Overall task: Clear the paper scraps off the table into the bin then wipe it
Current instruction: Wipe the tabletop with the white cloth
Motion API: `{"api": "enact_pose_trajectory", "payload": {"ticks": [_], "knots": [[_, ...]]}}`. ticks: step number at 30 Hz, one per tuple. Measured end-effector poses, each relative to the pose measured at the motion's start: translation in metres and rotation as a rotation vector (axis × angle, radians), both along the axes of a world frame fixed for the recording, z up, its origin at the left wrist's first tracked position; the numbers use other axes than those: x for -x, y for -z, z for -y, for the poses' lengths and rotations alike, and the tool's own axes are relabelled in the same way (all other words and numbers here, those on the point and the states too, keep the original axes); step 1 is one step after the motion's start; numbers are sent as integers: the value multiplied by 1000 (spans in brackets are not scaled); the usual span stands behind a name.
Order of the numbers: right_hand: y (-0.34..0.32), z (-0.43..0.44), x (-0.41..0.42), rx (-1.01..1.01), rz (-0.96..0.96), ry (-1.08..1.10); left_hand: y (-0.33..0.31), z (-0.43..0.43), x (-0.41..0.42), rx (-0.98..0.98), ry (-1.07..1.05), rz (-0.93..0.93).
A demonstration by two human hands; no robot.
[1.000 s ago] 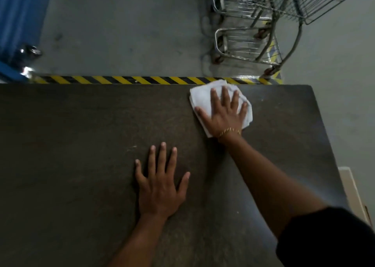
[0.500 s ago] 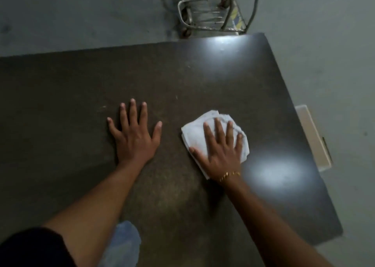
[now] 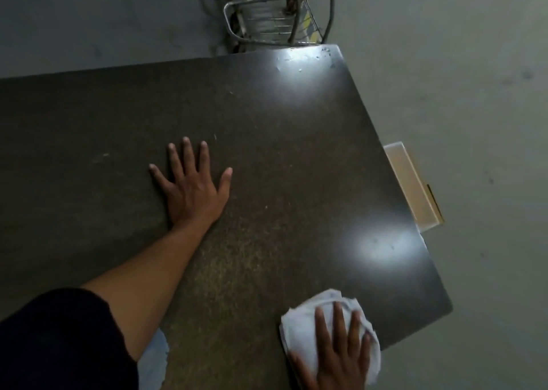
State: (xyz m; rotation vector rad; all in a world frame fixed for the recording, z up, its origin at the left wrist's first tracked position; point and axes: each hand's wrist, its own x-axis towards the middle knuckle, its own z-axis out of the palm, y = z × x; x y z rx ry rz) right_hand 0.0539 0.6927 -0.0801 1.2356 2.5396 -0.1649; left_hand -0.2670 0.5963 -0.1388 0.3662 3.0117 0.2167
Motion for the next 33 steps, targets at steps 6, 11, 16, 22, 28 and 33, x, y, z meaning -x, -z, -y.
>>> {"api": "enact_pose_trajectory", "payload": {"ticks": [6,11,16,22,28,33], "knots": [[40,-71,95,50,-124,-353,1,-2,0,-3,-9,-26],[49,-119,233,57,-169,-450,-2,-2,2,24,-18,-24],[46,-142,363,45,-170,-481,-2,-3,1,52,-16,-35],[48,-165,477,66,-192,-496,-2,-3,4,55,-15,-54],[48,-164,458,66,-190,-533,-2,-2,4,44,-12,-60],[45,-152,312,66,-176,-495,-1,-4,2,18,-27,-42]]}}
